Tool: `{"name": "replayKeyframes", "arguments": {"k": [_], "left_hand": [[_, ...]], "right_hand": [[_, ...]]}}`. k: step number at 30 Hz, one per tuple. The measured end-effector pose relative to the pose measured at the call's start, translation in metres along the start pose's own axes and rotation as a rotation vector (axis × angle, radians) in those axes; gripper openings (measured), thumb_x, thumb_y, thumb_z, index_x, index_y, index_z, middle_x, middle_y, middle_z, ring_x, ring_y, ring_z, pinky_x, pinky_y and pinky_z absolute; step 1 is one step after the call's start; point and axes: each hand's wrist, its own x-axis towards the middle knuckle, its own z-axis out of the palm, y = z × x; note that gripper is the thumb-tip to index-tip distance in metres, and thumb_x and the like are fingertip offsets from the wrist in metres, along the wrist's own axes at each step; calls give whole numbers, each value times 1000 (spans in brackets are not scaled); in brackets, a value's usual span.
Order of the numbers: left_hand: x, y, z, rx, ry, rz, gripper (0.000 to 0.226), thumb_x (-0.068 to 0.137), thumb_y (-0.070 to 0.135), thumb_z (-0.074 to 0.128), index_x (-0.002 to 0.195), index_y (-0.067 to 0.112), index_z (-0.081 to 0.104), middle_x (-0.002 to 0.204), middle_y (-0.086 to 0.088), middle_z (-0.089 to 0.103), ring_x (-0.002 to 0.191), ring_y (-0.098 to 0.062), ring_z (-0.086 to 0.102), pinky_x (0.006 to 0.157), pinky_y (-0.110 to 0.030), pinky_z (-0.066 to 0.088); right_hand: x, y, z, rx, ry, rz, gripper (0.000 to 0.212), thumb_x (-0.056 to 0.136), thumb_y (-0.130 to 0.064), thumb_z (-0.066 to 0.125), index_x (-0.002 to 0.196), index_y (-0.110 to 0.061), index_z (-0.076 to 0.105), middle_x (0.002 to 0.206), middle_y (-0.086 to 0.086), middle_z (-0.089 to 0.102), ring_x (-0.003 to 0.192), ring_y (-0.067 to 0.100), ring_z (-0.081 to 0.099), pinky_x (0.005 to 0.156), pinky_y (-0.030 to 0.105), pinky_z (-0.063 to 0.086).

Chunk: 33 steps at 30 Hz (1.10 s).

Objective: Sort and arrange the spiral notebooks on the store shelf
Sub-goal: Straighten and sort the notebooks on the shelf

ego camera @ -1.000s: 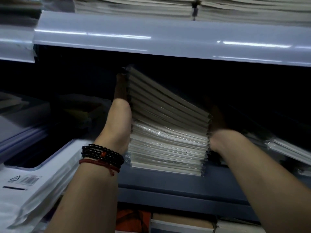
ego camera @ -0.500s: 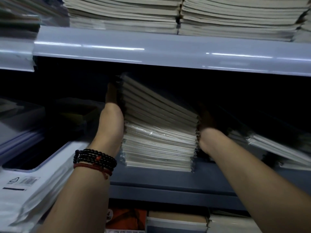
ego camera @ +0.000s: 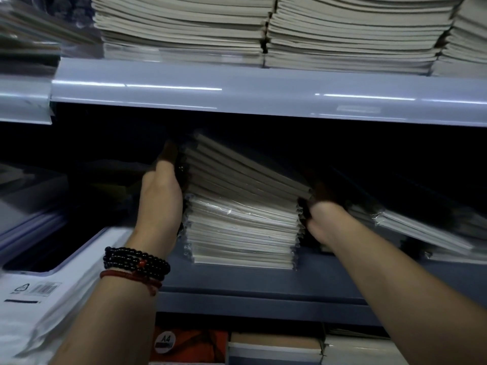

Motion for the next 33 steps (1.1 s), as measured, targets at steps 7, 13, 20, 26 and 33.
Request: {"name": "replayKeyframes", "arguments": {"k": [7,13,20,26,33], "left_hand": [[11,-7,0,-95,-176,50,46,103,43,39,83,40,81,97,12,77,100,-9,69,93,-33,47],[11,-10,2,-60,-174,42,49,102,45,39,80,35,81,86,12,76,84,-9,69,82,-35,51],[8,2,3,-163,-42,83,39,88,57,44,89,33,76,98,6,69,104,-19,63,102,-52,49],[10,1,0,-189,-43,32,85,78,77,43,142,23,56,143,1,58,134,-21,53,117,-50,37],[16,-12,0,-164,-120,-110,93,73,85,43,150,32,46,146,11,56,134,-15,52,118,-47,34]], "right_hand": [[6,-5,8,-167,16,-69,35,98,-45,56,73,-20,50,71,0,45,55,12,33,44,22,28],[5,-10,12,-366,-42,-129,38,100,-43,51,72,-18,48,69,0,45,56,13,31,50,24,24],[11,-3,12,-217,50,-112,40,101,-44,49,70,-18,52,66,0,47,53,13,35,49,26,26],[6,-3,10,-96,42,-34,41,99,-50,49,72,-19,55,64,-2,48,39,6,39,28,13,23],[8,-2,12,-118,33,-64,34,100,-49,47,88,-20,58,69,-4,49,53,8,36,35,15,30]]}}
